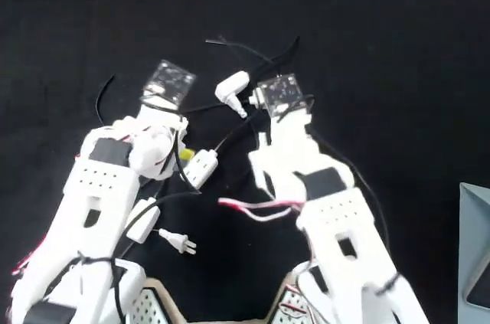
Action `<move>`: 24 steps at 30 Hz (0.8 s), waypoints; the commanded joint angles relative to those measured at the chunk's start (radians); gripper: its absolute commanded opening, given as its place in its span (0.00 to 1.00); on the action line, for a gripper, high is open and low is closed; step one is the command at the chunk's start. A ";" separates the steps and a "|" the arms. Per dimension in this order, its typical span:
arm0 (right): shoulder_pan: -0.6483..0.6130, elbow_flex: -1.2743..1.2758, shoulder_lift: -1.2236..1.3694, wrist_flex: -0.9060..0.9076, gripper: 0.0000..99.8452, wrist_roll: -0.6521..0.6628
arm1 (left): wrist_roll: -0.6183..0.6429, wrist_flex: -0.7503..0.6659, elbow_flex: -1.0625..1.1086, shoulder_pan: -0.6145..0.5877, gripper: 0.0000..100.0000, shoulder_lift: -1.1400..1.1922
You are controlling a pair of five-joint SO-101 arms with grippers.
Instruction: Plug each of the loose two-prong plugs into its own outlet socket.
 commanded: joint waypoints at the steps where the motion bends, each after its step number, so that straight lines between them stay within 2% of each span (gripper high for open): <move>1: -0.075 -0.005 -0.196 0.109 0.01 0.005 | 0.153 0.031 0.035 -0.022 0.27 -0.092; 5: -0.153 -0.004 -0.294 0.158 0.01 0.005 | 0.269 0.009 0.130 -0.015 0.26 -0.181; 9: -0.256 0.028 -0.311 0.149 0.01 0.005 | 0.287 -0.057 0.236 -0.022 0.19 -0.313; 16: -0.359 0.065 -0.311 0.092 0.01 0.005 | 0.311 -0.133 0.363 -0.059 0.25 -0.512; 20: -0.428 0.065 -0.311 0.092 0.01 0.005 | 0.370 -0.135 0.386 -0.051 0.25 -0.562; 24: -0.468 0.065 -0.311 0.091 0.01 0.005 | 0.374 -0.133 0.386 -0.042 0.25 -0.574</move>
